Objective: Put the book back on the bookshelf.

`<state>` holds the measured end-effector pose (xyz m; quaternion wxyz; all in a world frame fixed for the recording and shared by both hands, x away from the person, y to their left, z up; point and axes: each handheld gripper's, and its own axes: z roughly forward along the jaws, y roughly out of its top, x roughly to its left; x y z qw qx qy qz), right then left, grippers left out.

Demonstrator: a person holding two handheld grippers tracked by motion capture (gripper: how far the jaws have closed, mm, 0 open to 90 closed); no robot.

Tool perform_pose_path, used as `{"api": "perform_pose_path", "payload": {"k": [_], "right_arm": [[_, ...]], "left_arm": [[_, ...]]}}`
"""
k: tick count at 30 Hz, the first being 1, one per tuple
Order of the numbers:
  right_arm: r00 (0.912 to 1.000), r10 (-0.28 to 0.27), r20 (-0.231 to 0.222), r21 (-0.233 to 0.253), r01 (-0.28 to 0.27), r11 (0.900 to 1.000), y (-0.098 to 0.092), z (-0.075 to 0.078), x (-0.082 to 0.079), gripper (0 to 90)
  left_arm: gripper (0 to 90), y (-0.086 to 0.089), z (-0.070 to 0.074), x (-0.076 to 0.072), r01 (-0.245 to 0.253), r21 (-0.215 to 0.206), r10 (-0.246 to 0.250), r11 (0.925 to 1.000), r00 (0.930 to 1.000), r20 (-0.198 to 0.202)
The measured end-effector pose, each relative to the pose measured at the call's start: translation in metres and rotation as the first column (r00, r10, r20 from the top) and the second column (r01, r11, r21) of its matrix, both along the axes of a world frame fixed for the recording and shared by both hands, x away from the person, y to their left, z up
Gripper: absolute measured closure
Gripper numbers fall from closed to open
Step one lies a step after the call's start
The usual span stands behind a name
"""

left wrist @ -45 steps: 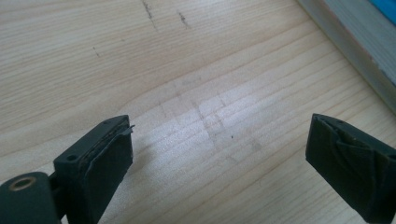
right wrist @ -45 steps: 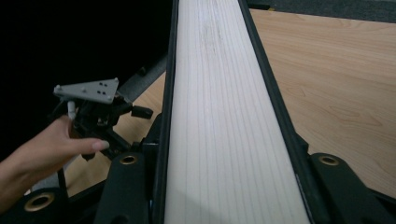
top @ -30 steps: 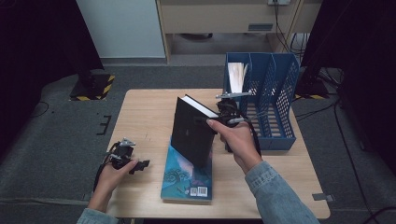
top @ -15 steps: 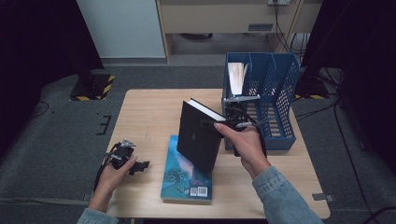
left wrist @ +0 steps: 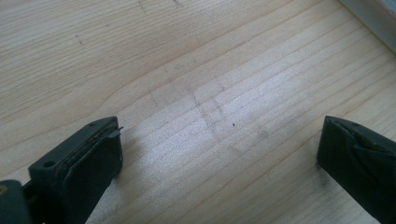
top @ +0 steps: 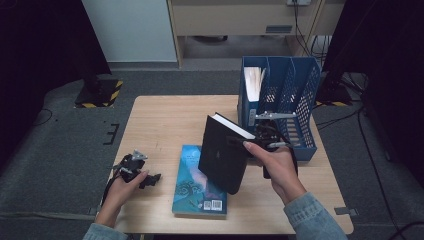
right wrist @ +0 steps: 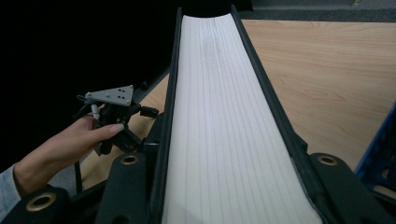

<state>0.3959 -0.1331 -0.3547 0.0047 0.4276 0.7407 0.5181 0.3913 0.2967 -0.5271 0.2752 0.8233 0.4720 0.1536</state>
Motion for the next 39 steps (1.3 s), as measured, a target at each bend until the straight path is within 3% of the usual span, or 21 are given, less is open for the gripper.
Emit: {"api": "perform_pose_path", "payload": {"k": [12,21,29,39], "right_arm": [[0.9976,-0.068,0.010,0.028,0.068,0.997,-0.045,0.000,-0.029,52.5],[0.9879,-0.155,0.007,0.029,0.155,0.988,-0.088,0.002,-0.047,52.6],[0.9800,-0.198,0.019,0.055,0.197,0.979,-0.107,0.018,-0.048,52.6],[0.9706,-0.238,0.037,0.072,0.235,0.969,-0.120,0.042,-0.039,52.6]], "left_arm": [[0.0,0.000,0.000,0.000,0.001,0.000,-0.001,1.0000,1.0000,0.003],[0.0,0.000,0.000,-0.001,0.000,0.000,0.000,1.0000,1.0000,0.006],[0.0,0.000,-0.001,-0.001,0.001,-0.002,-0.001,1.0000,1.0000,0.009],[0.0,0.000,-0.001,-0.001,0.001,-0.002,-0.001,1.0000,1.0000,0.010]]}}
